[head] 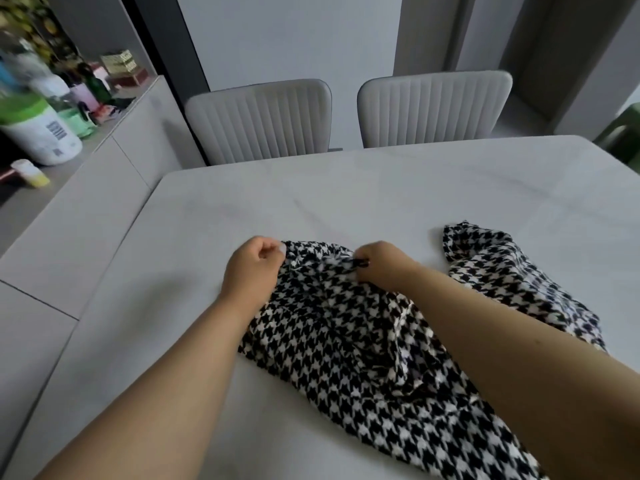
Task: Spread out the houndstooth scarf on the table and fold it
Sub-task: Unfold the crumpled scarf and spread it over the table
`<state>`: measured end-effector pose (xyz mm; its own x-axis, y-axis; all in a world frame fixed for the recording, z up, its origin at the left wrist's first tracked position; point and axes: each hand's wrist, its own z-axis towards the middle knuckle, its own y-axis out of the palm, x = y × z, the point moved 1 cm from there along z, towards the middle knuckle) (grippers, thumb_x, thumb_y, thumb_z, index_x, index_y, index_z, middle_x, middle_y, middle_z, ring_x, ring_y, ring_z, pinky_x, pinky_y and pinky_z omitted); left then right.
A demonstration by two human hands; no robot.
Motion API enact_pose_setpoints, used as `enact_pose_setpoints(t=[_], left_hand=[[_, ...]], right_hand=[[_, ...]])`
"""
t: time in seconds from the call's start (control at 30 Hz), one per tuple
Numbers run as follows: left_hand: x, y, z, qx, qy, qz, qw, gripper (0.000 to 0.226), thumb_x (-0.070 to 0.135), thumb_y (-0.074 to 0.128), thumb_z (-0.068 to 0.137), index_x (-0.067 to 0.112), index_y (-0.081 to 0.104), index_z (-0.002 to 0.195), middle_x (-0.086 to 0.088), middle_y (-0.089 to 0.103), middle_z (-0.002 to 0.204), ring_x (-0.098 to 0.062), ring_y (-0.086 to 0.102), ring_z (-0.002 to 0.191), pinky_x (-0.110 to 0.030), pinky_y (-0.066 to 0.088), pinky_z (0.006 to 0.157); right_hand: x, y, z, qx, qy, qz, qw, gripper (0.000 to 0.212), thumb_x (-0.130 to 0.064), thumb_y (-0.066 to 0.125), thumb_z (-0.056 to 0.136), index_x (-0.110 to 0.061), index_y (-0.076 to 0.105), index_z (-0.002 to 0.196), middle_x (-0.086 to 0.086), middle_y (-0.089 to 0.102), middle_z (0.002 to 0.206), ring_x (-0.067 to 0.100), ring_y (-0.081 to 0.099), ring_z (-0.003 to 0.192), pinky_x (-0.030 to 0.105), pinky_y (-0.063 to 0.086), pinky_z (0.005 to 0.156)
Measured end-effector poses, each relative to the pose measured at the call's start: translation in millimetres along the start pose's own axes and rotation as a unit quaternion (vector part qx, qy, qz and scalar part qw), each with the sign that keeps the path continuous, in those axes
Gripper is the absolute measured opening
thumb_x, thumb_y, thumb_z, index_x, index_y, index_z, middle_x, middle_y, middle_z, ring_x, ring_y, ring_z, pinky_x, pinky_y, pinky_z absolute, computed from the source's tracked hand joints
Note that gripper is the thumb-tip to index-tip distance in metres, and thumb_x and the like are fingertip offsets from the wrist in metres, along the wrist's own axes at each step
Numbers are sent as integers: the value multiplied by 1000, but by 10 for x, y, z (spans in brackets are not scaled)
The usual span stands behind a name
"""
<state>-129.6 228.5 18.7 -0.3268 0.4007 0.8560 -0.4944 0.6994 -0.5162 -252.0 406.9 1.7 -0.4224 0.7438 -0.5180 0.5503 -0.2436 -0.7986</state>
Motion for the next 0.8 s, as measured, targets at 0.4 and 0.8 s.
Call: enact_pose_setpoints(t=[0.4, 0.8], left_hand=[[-400, 454, -37, -348, 1, 236, 907, 64, 48, 51, 93, 38, 22, 150, 1, 34, 154, -20, 38, 138, -32, 30, 114], [-242, -474, -63, -108, -78, -50, 990, 25, 34, 57, 93, 12, 67, 85, 0, 66, 80, -11, 58, 75, -9, 44, 57]], right_hand=[[79, 199, -145, -174, 5, -128, 976, 51, -51, 54, 89, -22, 46, 130, 5, 54, 132, 24, 54, 116, 33, 42, 98], [402, -315, -149, 96, -3, 130, 987, 24, -32, 69, 85, -16, 59, 71, -5, 54, 61, 9, 46, 54, 25, 36, 54]])
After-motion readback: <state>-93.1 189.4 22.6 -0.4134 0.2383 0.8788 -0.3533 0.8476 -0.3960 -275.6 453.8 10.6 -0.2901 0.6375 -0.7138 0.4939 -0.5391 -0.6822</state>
